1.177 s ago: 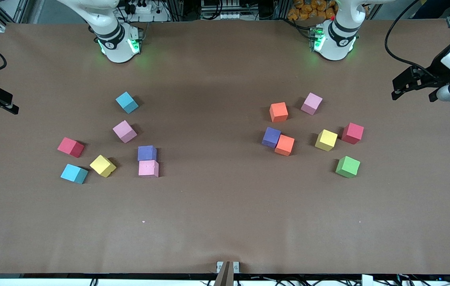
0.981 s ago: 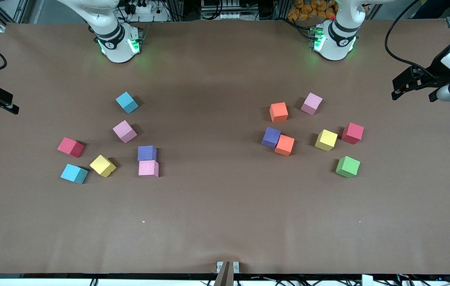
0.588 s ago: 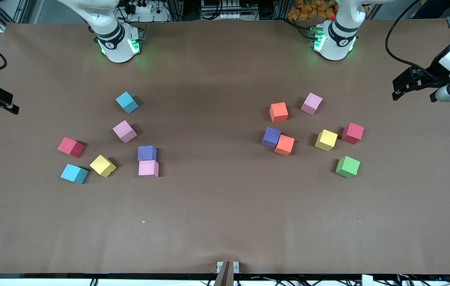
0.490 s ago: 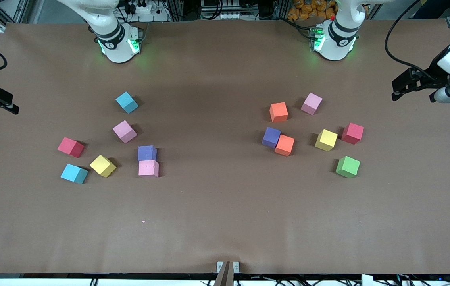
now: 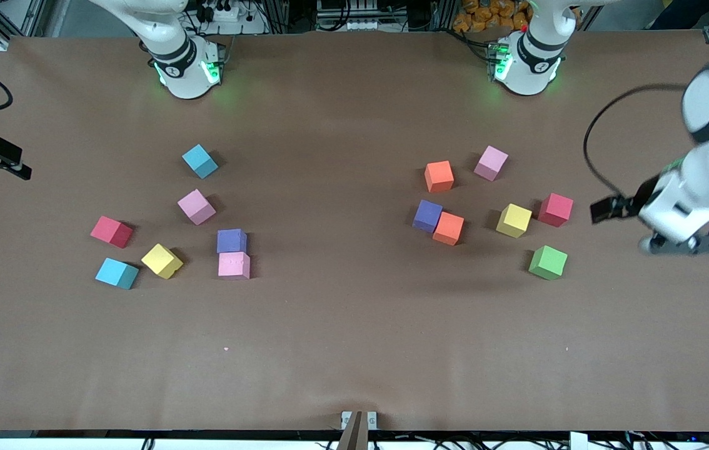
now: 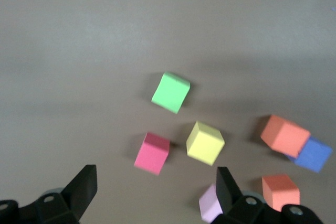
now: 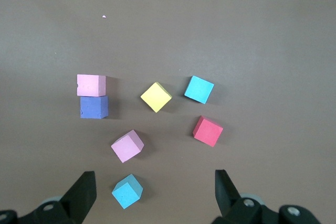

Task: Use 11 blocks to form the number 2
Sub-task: 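Reach the left gripper down to the green block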

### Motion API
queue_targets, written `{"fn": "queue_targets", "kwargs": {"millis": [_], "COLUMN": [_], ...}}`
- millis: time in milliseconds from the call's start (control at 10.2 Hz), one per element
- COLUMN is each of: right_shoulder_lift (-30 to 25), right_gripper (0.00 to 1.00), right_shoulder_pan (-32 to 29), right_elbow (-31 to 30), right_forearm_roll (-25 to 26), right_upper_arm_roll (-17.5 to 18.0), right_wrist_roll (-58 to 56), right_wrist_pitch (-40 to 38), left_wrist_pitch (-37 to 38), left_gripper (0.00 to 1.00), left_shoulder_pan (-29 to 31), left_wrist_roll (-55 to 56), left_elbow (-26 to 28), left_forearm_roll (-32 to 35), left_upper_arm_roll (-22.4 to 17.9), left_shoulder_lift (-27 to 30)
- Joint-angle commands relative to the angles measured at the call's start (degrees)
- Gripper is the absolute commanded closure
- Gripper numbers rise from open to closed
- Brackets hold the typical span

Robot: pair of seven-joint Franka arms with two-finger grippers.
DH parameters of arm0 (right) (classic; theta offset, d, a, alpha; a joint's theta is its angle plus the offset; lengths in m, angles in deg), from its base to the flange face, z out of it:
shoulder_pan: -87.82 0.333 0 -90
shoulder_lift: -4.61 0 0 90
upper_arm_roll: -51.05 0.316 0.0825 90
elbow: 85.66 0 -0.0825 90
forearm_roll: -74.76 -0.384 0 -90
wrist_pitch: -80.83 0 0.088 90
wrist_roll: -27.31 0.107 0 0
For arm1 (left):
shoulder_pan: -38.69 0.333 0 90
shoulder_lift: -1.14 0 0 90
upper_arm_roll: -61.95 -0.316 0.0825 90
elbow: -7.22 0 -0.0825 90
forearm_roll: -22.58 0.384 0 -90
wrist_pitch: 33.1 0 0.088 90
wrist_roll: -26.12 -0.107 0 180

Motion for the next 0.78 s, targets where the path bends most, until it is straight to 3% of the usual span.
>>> {"fn": "queue_targets", "kwargs": {"millis": [0, 294, 686], "right_shoulder_lift": [0.37, 0.38, 0.38], "right_gripper": [0.00, 0.00, 0.00], "right_shoulder_pan": [0.24, 0.24, 0.24], "right_elbow": [1.01, 1.01, 1.01], "right_forearm_roll": [0.58, 0.49, 0.49], "right_upper_arm_roll": [0.17, 0.17, 0.17], "right_wrist_roll": [0.32, 0.32, 0.40], "right_wrist_pitch": [-0.35, -0.35, -0.35], "left_wrist_pitch": [-4.84, -10.74, -14.36], "left_gripper": [0.00, 0.00, 0.00], "left_shoulder_pan": [0.48, 0.13, 0.40], "left_wrist_roll": [-2.27, -4.75, -15.53], "left_elbow": [-1.52, -1.52, -1.34], "left_forearm_roll": [1.36, 3.20, 4.44], "left_upper_arm_roll": [0.53, 0.44, 0.61], "left_shoulder_lift": [-5.77, -13.43, -18.54]}}
